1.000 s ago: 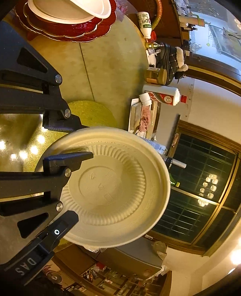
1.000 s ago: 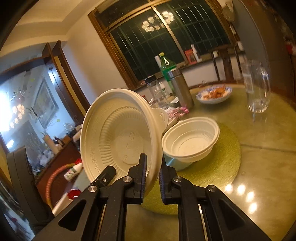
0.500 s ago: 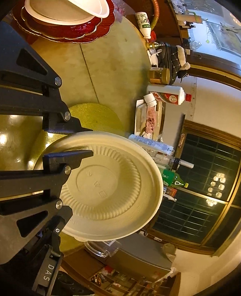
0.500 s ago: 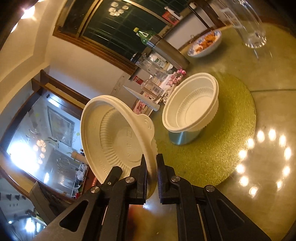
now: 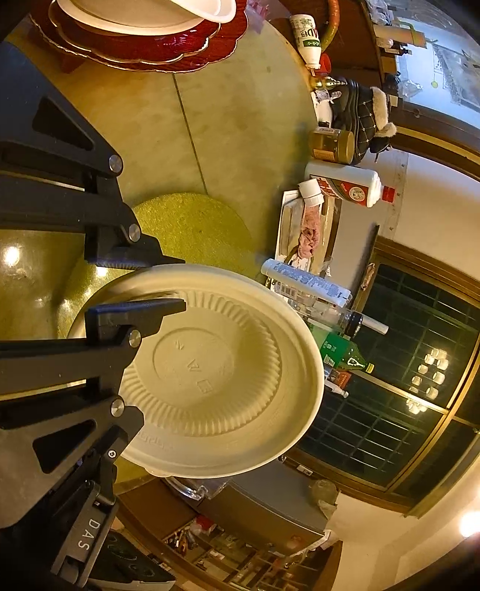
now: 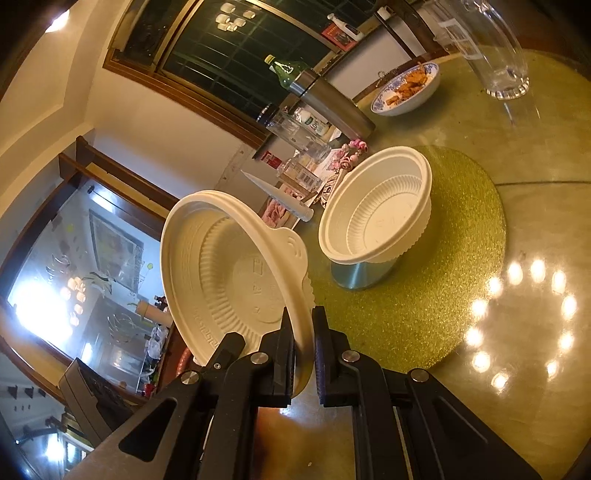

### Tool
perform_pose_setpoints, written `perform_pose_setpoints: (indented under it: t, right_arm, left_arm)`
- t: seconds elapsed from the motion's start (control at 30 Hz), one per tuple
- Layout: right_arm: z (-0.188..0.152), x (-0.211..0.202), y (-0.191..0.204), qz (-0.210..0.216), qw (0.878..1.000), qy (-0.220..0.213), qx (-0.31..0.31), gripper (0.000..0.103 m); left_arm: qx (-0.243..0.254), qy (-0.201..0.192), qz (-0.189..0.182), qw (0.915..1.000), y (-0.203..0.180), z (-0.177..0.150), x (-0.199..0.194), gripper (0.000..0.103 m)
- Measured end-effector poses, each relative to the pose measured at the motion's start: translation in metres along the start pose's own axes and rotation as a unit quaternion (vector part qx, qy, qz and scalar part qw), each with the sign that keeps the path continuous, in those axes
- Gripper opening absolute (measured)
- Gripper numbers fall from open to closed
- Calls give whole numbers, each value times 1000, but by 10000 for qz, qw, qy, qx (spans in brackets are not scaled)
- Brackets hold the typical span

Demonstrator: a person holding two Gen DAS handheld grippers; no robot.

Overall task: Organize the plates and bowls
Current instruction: 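Lift and hold the ribbed white bowl above the table with both tools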

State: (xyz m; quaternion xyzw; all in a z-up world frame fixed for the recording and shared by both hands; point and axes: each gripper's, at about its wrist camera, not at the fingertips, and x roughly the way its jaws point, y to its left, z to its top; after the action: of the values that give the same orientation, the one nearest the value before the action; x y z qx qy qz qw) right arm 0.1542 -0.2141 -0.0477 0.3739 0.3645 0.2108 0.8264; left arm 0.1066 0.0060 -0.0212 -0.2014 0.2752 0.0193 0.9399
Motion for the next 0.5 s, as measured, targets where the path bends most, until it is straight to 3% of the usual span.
perform_pose_setpoints:
  t: [0.5]
  right_arm:
    - [-3,-2,0,-81,10000,-18,-52,8]
  left_arm:
    - [0,37,55,10000,1,-1,1,12]
